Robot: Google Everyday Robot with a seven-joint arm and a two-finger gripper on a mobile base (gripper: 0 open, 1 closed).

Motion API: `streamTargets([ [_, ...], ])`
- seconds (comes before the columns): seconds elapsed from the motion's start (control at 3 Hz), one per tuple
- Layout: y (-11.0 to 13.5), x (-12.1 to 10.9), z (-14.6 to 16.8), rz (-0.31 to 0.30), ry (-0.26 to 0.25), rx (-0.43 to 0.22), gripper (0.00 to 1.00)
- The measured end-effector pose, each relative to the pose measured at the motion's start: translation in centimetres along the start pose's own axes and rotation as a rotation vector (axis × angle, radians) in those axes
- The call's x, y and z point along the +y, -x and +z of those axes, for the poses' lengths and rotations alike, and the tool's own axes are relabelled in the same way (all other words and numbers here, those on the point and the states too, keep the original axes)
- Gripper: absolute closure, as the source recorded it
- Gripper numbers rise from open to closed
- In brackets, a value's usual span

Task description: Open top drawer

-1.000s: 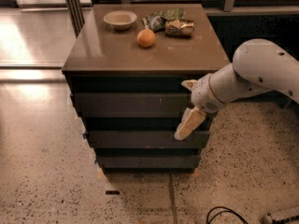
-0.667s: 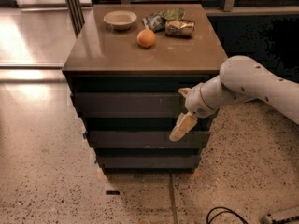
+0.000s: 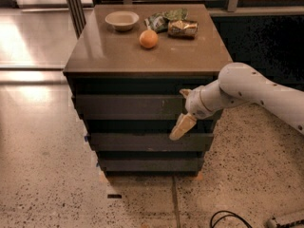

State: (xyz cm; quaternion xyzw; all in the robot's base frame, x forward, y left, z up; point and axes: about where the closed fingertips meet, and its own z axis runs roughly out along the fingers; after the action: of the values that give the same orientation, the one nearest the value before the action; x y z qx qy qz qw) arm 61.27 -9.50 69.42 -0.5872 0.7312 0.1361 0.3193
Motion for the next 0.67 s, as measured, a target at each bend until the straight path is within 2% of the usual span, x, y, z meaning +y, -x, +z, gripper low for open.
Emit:
streamTargets([
  [0.33, -1.5, -2.4, 2.0, 0.032, -0.029, -0.003, 0.0],
  [0.67, -1.4, -4.9, 2.9, 0.045, -0.019, -0.014, 0.0],
])
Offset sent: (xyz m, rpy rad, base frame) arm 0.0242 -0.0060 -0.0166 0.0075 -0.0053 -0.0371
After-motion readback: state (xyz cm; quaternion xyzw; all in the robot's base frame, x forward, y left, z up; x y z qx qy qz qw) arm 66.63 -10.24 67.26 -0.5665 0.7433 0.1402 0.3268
